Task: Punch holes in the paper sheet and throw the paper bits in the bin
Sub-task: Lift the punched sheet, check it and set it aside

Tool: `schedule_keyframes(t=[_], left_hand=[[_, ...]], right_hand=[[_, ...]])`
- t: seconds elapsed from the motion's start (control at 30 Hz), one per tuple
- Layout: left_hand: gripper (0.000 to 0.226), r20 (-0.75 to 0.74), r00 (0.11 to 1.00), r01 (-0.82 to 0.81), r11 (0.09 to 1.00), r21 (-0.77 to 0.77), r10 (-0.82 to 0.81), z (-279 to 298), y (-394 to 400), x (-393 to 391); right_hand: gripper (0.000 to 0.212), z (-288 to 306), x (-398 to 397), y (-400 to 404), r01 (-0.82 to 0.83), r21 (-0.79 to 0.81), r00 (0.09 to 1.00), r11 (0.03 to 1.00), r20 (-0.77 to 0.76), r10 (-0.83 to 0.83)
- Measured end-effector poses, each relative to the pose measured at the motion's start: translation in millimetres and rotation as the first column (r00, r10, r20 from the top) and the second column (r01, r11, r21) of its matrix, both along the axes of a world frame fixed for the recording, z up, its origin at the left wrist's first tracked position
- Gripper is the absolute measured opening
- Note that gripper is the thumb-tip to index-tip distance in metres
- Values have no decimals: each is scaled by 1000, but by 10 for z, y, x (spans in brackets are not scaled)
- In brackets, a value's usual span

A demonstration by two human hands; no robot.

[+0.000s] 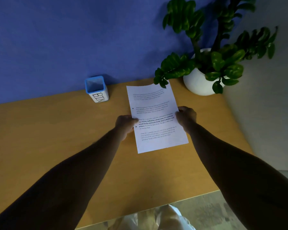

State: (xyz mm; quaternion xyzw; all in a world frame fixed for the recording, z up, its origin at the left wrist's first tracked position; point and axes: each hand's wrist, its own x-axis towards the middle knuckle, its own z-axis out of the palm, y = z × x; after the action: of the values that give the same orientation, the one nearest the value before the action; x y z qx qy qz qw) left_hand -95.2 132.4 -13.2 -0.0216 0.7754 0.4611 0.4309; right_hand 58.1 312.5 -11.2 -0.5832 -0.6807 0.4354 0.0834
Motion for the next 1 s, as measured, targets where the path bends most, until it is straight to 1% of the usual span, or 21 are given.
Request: schedule_keyframes(t=[0.1, 0.23, 0.3, 0.33, 0.5, 0.63, 0.7, 0.73, 0.8, 0.83, 0.93, 1.0], left_hand=[[11, -10, 1000, 12, 1000, 1, -12, -40, 168, -76], [14, -7, 999, 38, 999, 19, -38, -74, 357, -157], [4, 14, 999, 31, 999, 34, -32, -77, 436, -179], [3, 21, 999, 32, 999, 44, -33, -79, 471, -187], [9, 16, 998, 64, 996, 56, -65, -132, 612, -199], [3, 0, 1000, 27, 999, 40, -27, -241, 644, -208], [12, -15, 1000, 9, 1000, 29, -9, -304, 642, -198], [12, -30, 1000, -1, 1000, 10, 2, -331, 640, -192], [2, -67, 997, -33, 999, -23, 31, -359, 633, -186], [3, -74, 996, -58, 998, -27, 56, -369, 629, -185], [19, -83, 990, -120, 992, -25, 117, -394, 603, -186], [19, -95, 986, -144, 989, -35, 140, -410, 582, -173]], right_hand=[[29, -27, -62, 180, 56, 38, 998, 998, 6, -56], [30, -86, -135, 400, 70, 75, 996, 995, 42, -73], [31, -125, -170, 483, 96, 60, 994, 994, 47, -99], [32, -141, -187, 516, 102, 58, 993, 993, 51, -105], [35, -195, -240, 650, 155, 62, 986, 986, 57, -159], [35, -240, -261, 697, 117, 89, 989, 989, 79, -124], [36, -259, -265, 694, 110, 93, 991, 990, 73, -117], [36, -268, -265, 684, 100, 99, 991, 990, 76, -108], [38, -287, -261, 660, 82, 106, 992, 991, 89, -92], [39, -299, -253, 652, 88, 101, 991, 991, 91, -97], [41, -320, -212, 646, 114, 83, 985, 990, 120, -123], [43, -316, -177, 635, 129, 95, 980, 987, 138, -141]])
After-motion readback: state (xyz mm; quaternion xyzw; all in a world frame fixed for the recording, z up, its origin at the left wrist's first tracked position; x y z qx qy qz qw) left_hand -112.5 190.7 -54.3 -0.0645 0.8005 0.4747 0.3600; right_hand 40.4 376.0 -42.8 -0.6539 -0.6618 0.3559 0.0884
